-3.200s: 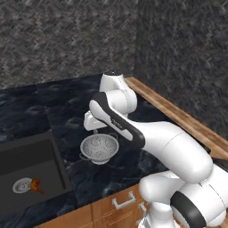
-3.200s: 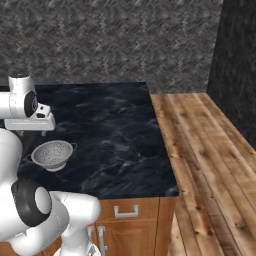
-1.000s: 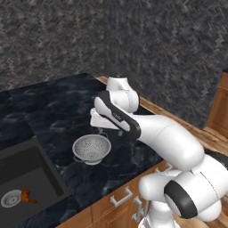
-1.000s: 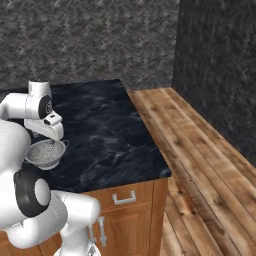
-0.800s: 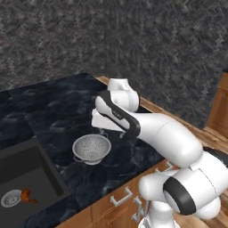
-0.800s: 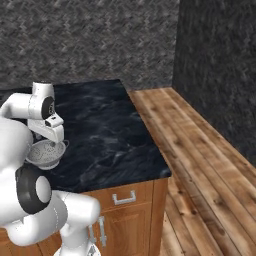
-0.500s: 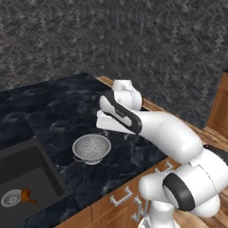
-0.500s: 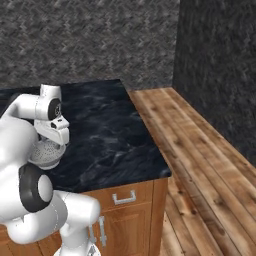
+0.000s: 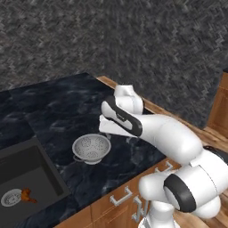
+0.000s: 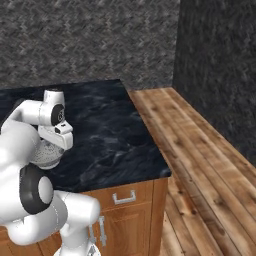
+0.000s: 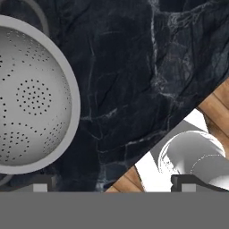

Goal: Pick the colander and mug and place them in the sink. Then turn on the water.

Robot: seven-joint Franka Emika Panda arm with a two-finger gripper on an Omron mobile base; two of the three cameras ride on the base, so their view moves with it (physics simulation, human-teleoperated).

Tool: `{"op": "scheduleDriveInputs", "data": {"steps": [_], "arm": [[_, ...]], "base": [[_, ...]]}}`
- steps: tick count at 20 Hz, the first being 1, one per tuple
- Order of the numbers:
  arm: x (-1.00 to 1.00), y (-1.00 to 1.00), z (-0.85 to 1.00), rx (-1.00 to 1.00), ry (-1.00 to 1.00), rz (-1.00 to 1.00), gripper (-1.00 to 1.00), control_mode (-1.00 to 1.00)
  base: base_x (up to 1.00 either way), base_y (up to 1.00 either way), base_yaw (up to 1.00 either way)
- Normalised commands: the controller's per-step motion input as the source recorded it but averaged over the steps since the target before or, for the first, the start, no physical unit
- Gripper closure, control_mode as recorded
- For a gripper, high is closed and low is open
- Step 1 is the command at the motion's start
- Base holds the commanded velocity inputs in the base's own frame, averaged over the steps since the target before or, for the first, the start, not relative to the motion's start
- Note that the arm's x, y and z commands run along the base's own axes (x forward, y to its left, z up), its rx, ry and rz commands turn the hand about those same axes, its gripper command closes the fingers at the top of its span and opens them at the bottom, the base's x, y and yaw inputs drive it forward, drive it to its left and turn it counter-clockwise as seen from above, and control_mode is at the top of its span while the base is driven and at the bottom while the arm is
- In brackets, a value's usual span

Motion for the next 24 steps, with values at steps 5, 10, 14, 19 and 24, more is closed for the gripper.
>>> {"op": "scheduleDriveInputs", "data": {"steps": [5, 10, 14, 19, 24], "arm": [[0.12, 0.08, -0.2, -0.01, -0.03, 0.0, -1.0, -1.0], [0.25, 0.07, -0.16, 0.0, -0.01, 0.0, -1.0, -1.0], [0.27, 0.02, -0.15, 0.0, 0.0, 0.0, -1.0, -1.0], [0.24, 0.05, -0.19, -0.01, -0.02, 0.0, -1.0, -1.0], [0.17, 0.21, -0.16, -0.05, -0.04, 0.0, -1.0, -1.0]], "base": [[0.0, 0.0, 0.0], [0.0, 0.0, 0.0], [0.0, 0.0, 0.0], [0.0, 0.0, 0.0], [0.0, 0.0, 0.0]]}}
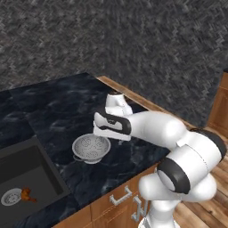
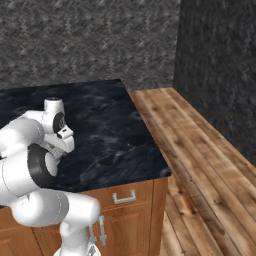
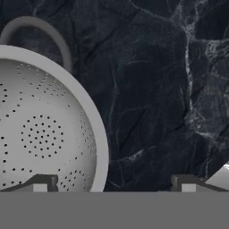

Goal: Pick the colander and mug and place them in the sink. Then turn on the water.

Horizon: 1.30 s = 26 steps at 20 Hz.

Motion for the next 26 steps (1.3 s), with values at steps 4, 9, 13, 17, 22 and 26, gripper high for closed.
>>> {"op": "scheduleDriveInputs", "data": {"steps": [4, 9, 13, 17, 22, 26], "arm": [[0.16, 0.15, -0.14, -0.02, -0.01, -0.01, -1.0, -1.0], [0.1, 0.01, -0.16, -0.01, 0.0, -0.02, -1.0, -1.0], [0.07, 0.0, -0.17, 0.0, 0.0, -0.02, -1.0, -1.0], [0.06, 0.01, -0.15, 0.0, 0.0, -0.01, -1.0, -1.0], [0.07, 0.01, -0.16, 0.0, -0.01, 0.0, -1.0, -1.0], [0.02, 0.01, -0.12, 0.0, -0.02, 0.0, -1.0, -1.0]], "base": [[0.0, 0.0, 0.0], [0.0, 0.0, 0.0], [0.0, 0.0, 0.0], [0.0, 0.0, 0.0], [0.0, 0.0, 0.0], [0.0, 0.0, 0.0]]}}
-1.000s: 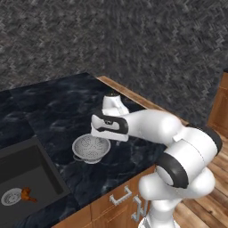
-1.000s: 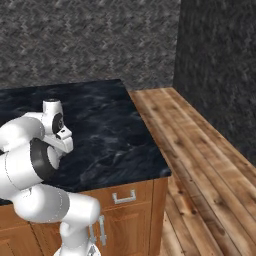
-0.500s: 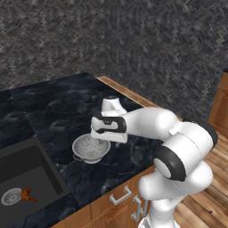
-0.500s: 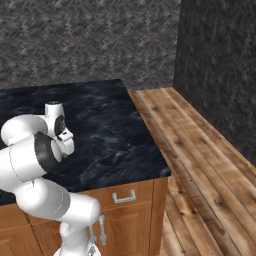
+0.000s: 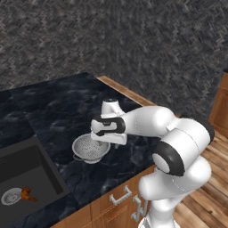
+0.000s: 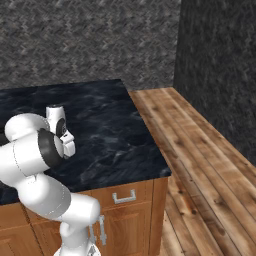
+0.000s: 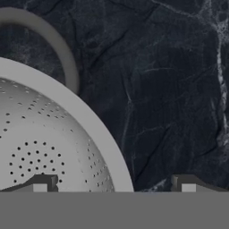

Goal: Pick the colander and mug and place them in the sink. Then turn on the water.

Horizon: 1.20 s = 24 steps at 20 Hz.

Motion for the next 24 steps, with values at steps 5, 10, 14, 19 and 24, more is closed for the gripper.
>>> {"op": "scheduleDriveInputs", "data": {"steps": [5, 10, 14, 19, 24], "arm": [[0.0, 0.04, -0.12, 0.0, -0.02, 0.0, -1.0, -1.0], [0.0, 0.07, -0.06, 0.0, -0.04, 0.0, 1.0, -1.0], [0.0, 0.02, -0.03, 0.0, -0.03, 0.0, 1.0, -1.0], [-0.08, -0.02, 0.0, 0.02, 0.0, 0.0, 1.0, -1.0], [0.0, -0.02, 0.37, 0.0, 0.0, 0.0, 1.0, -1.0]], "base": [[0.0, 0.0, 0.0], [0.0, 0.0, 0.0], [0.0, 0.0, 0.0], [0.0, 0.0, 0.0], [0.0, 0.0, 0.0]]}}
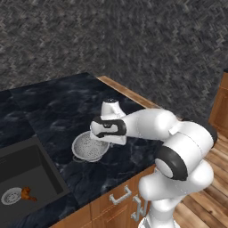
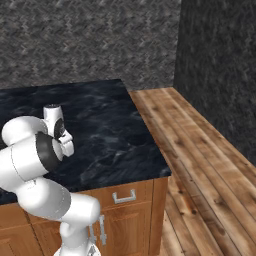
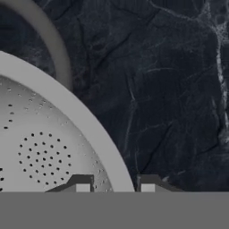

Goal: Pick the colander and mug and place them in the sink. Then turn on the water.

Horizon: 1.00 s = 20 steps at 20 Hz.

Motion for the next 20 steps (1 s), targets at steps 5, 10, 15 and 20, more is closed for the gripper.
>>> {"op": "scheduleDriveInputs", "data": {"steps": [5, 10, 15, 20], "arm": [[-0.04, -0.06, 0.73, -0.03, 0.0, 0.03, 1.0, -1.0], [-0.23, -0.18, 0.71, 0.03, 0.1, 0.07, 1.0, -1.0], [-0.3, -0.21, 0.58, 0.14, 0.22, 0.03, 1.0, -1.0], [-0.39, -0.15, 0.31, 0.27, 0.27, 0.0, 1.0, -1.0]], "base": [[0.0, 0.0, 0.0], [0.0, 0.0, 0.0], [0.0, 0.0, 0.0], [0.0, 0.0, 0.0]]}}
